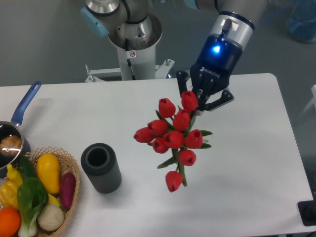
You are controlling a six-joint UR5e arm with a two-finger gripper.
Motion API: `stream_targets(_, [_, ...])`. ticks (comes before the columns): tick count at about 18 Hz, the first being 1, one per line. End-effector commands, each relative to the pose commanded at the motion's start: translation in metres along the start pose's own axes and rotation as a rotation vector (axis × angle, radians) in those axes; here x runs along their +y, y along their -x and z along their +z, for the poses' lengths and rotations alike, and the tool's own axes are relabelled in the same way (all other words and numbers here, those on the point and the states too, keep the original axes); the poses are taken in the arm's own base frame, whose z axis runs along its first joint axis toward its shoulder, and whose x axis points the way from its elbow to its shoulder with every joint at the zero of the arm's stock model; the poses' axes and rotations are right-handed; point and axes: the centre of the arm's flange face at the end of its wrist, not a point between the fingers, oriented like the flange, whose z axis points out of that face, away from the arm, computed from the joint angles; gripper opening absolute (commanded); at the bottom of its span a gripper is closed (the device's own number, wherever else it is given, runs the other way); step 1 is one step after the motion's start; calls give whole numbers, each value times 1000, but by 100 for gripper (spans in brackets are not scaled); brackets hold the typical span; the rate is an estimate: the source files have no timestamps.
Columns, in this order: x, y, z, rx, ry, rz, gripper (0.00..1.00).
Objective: Pick up the flowers from the vase
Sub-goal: 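Carry the tulip bunch up and away from the vase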
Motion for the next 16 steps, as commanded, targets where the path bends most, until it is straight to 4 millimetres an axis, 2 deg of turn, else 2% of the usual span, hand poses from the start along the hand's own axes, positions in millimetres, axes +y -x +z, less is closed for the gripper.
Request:
stream_targets(7, [29, 5, 9, -26, 309, 107, 0])
stream_targets(10, [46, 8, 19, 17, 439, 172, 0])
stream_targets(14, [70, 22, 35, 87, 612, 161, 0])
stream_targets(16, [62, 19, 41, 94, 658, 198, 0])
